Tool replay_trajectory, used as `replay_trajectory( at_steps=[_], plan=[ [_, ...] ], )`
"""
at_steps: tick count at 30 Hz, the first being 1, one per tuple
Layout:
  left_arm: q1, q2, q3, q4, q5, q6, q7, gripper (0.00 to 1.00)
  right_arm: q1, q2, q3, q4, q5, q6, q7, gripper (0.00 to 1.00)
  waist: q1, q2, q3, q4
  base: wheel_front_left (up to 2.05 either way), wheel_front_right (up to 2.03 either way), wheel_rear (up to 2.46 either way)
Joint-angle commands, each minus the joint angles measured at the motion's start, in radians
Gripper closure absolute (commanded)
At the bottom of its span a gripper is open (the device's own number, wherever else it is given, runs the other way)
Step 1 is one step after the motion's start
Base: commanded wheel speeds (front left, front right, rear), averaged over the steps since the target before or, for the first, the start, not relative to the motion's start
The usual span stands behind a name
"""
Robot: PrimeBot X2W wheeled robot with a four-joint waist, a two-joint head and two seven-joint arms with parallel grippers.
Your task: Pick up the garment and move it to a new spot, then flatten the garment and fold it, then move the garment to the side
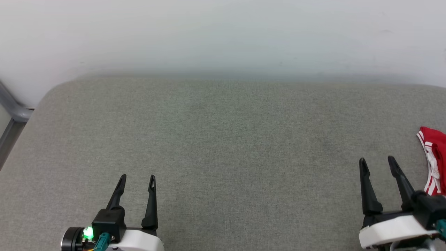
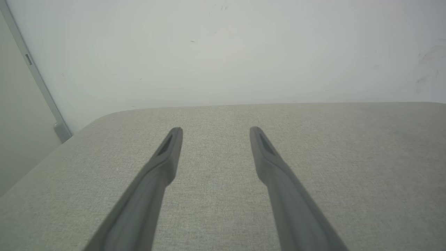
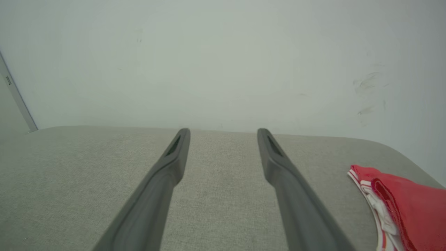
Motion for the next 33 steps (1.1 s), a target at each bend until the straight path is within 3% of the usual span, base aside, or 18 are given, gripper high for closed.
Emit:
replay_trajectory(
  at_steps=[1,11,26,27,33],
  plan=[
    [0.011,-0.002,0.004,0.002,-0.009,-0.005,-0.002,0.00,0.032,0.012,-0.006,-0.013,0.005,-0.001,-0.005,0.00,0.0001,0.0000,-0.010,0.003,0.00,0.00,0.00],
    [0.044,-0.009,0.008,0.002,-0.024,-0.024,-0.002,0.00,0.139,0.029,-0.019,-0.075,0.017,-0.001,-0.007,0.00,0.0001,0.0000,-0.041,0.013,0.00,0.00,0.00],
    [0.055,-0.013,0.019,0.002,-0.028,-0.044,-0.002,0.00,0.185,0.029,-0.032,-0.068,0.055,-0.001,-0.009,0.00,0.0001,0.0000,-0.050,0.008,0.00,0.00,0.00],
    [0.048,-0.010,0.019,0.004,-0.028,-0.044,0.000,1.00,0.174,0.025,-0.033,-0.067,0.048,0.000,-0.005,1.00,0.0001,0.0000,-0.050,0.007,0.00,0.00,0.00],
    [0.064,-0.011,0.020,0.051,-0.037,-0.045,0.008,1.00,0.177,0.026,-0.032,-0.022,0.057,0.000,0.002,1.00,0.0001,0.0000,-0.050,0.007,0.00,0.00,0.00]
  ],
)
